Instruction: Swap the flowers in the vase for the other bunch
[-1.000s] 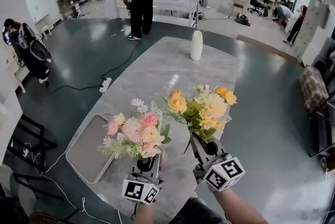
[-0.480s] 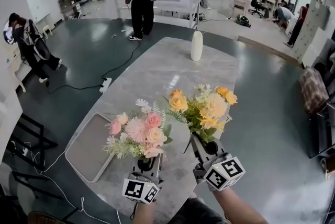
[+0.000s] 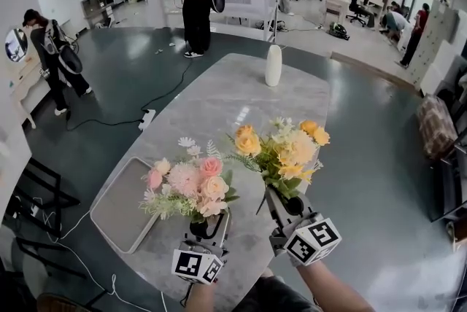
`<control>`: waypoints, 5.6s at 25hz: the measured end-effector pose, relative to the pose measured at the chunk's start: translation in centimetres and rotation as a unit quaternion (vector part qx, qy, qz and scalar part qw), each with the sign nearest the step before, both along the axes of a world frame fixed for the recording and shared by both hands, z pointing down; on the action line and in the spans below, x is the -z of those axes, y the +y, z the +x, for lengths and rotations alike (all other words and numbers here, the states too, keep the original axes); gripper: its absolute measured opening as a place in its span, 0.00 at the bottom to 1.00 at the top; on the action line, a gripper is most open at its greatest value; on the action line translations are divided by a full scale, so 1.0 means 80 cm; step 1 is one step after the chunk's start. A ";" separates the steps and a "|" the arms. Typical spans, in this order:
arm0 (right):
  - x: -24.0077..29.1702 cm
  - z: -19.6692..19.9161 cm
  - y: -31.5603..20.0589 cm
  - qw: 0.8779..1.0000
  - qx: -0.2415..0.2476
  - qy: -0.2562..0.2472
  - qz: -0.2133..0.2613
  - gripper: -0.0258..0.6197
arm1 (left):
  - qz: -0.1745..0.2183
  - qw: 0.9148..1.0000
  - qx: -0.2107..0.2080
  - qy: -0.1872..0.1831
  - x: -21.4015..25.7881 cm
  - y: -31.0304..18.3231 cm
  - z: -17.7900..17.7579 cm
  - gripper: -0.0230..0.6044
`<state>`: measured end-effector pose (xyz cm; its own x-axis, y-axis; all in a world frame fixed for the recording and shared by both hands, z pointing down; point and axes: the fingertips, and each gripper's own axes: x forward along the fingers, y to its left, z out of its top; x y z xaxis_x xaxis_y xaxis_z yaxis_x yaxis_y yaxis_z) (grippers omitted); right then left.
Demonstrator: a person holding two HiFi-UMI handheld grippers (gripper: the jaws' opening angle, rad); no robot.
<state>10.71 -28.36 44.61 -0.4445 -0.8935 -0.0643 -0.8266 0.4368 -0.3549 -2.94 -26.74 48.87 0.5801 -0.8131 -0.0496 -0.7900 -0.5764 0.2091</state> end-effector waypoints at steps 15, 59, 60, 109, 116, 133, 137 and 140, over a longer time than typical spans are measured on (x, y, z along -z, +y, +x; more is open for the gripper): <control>-0.002 -0.003 0.004 1.000 0.003 -0.001 0.000 0.14 | -0.007 1.000 0.000 -0.026 -0.011 0.012 0.002 0.45; 0.037 -0.003 0.045 1.000 -0.019 0.000 -0.001 0.14 | -0.028 0.999 0.018 0.015 0.032 0.073 -0.048 0.06; 0.035 -0.001 0.048 1.000 -0.017 0.000 -0.004 0.14 | -0.030 0.999 0.023 0.015 0.033 0.079 -0.048 0.06; -0.017 0.068 0.153 0.998 -0.022 0.017 -0.055 0.14 | -0.035 0.996 0.078 0.032 0.033 0.203 -0.034 0.06; -0.018 0.071 0.168 0.998 -0.018 0.018 -0.056 0.14 | -0.036 0.996 0.076 0.038 0.034 0.213 -0.025 0.06; 0.007 0.037 0.214 0.998 0.050 -0.006 -0.029 0.14 | -0.021 0.995 0.088 0.045 0.045 0.246 -0.017 0.06; 0.019 0.024 0.232 0.997 0.075 -0.011 -0.019 0.14 | -0.018 0.995 0.086 0.049 0.054 0.256 -0.010 0.06; 0.028 0.016 0.242 0.996 0.089 -0.016 -0.012 0.14 | -0.015 0.995 0.086 0.054 0.062 0.261 -0.006 0.06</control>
<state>11.97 -9.01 42.35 -0.5946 -0.8018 -0.0601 -0.7245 0.5667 -0.3924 -3.40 -5.88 43.93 0.4256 -0.9014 -0.0793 -0.8478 -0.4279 0.3131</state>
